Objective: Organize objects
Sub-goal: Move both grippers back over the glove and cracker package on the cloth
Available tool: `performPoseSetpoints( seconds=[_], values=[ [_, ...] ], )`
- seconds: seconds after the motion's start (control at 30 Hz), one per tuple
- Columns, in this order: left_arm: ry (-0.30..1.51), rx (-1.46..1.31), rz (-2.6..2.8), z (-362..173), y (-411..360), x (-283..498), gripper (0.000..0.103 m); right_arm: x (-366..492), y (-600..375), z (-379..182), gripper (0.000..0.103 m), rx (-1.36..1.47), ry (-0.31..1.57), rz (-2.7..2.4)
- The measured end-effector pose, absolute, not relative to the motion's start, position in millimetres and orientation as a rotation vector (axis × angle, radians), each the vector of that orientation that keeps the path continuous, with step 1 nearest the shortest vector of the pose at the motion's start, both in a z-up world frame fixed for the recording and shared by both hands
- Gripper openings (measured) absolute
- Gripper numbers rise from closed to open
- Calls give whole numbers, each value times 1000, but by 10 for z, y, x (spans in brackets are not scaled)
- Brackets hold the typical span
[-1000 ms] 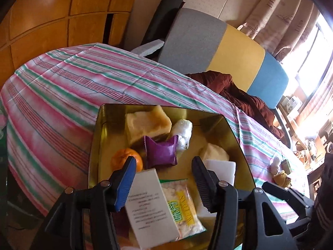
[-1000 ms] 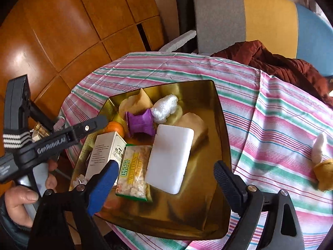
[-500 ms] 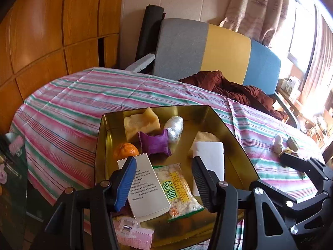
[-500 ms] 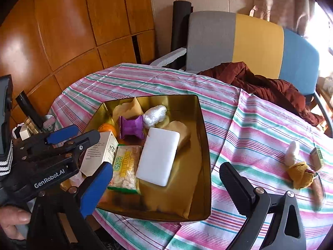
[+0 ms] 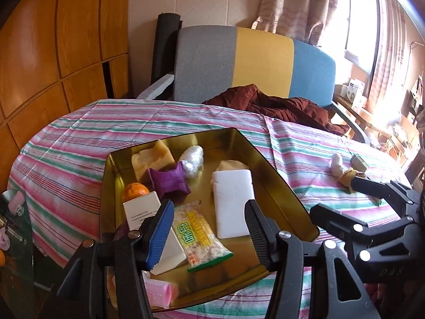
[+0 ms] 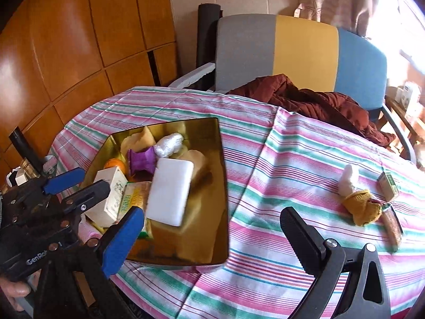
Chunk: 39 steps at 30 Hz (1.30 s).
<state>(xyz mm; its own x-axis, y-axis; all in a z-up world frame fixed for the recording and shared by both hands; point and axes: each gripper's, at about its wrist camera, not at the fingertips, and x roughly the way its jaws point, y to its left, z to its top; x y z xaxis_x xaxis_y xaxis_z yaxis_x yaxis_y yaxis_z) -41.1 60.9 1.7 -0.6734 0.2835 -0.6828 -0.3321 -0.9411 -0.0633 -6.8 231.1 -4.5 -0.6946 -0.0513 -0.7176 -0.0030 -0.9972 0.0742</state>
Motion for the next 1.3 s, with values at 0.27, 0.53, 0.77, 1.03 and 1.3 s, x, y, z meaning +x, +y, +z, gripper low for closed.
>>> performPoseSetpoints(
  seconds=[0.27, 0.53, 0.77, 1.03, 1.3],
  values=[
    [162, -1038, 2529, 9, 890, -318, 56, 11, 2808, -78, 103, 1277, -136, -2965],
    [193, -1046, 2443, -23, 1176, -265, 56, 147, 3596, -126, 103, 1383, -227, -3103],
    [240, -1054, 2359, -86, 1441, -206, 56, 355, 4394, -192, 103, 1527, -370, -3212],
    [287, -1062, 2273, -148, 1776, -180, 56, 580, 5370, -199, 103, 1564, -721, -3345],
    [319, -1094, 2161, -241, 2247, -187, 56, 857, 5912, -427, 103, 1526, -1307, -3307]
  ],
)
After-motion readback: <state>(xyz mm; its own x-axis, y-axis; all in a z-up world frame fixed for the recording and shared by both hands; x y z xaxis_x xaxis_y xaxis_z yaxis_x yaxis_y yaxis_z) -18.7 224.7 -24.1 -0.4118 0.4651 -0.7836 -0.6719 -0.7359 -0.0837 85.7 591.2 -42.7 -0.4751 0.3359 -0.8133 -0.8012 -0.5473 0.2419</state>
